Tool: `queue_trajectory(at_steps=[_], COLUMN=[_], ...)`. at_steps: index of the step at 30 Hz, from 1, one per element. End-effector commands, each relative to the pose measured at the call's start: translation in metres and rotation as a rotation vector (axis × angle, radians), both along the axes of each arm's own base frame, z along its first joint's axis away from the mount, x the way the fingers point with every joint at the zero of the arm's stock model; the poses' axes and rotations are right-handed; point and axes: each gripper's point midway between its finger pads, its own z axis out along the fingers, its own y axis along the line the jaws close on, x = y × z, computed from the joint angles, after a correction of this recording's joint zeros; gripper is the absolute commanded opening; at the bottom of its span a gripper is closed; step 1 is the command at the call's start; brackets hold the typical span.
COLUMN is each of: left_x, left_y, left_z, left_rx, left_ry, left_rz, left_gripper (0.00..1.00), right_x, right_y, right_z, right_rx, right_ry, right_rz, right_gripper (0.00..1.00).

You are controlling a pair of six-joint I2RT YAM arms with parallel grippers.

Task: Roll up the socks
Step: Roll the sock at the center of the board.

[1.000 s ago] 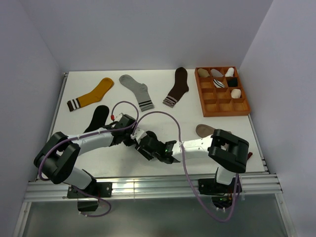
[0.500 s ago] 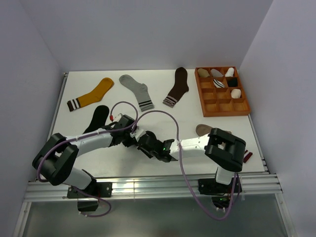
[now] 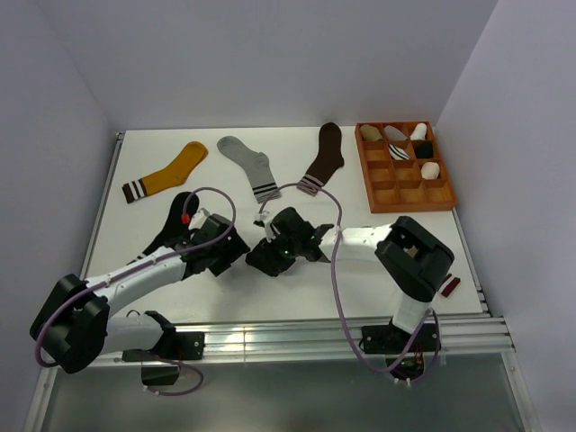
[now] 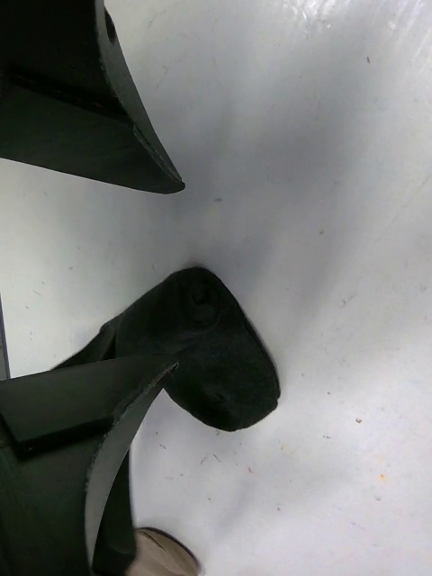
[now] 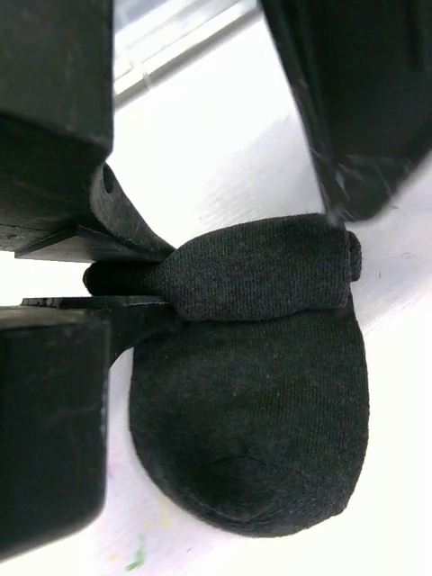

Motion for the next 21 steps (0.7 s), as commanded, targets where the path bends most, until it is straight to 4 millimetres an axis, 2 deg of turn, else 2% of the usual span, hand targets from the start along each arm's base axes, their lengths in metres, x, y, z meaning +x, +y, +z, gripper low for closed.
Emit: queue_trajectory(at_steps=[1, 3, 5, 6, 9, 21], left_x=[-0.003, -0.003, -0.005, -0.006, -0.007, -0.007], left_y=[0.0, -0.007, -0.014, -0.017, -0.022, -0.029], left_z=[0.0, 0.001, 0.001, 0.001, -0.001, -0.027], left_rx=[-0.024, -0.059, -0.089, -0.095, -0.093, -0.058], left_ry=[0.005, -0.01, -0.021, -0.017, -0.017, 0.041], left_rz=[0.011, -0.008, -0.031, -0.039, -0.054, -0.056], left_gripper=[0.77, 0.76, 0.75, 0.75, 0.75, 0.68], right_x=[-0.029, -0.032, -0.025, -0.029, -0.024, -0.015], right_y=[-0.001, 0.0, 0.0, 0.001, -0.001, -0.011], right_z=[-0.007, -0.009, -0.011, -0.013, -0.015, -0.035], right_rx=[0.044, 0.087, 0.121, 0.143, 0.186, 0.166], right_ry=[0.274, 0.379, 0.437, 0.501, 0.585, 0.716], right_rz=[0.066, 0.069, 0.041, 0.041, 0.003, -0.084], right_gripper=[0.0, 0.0, 0.0, 0.0, 0.0, 0.0])
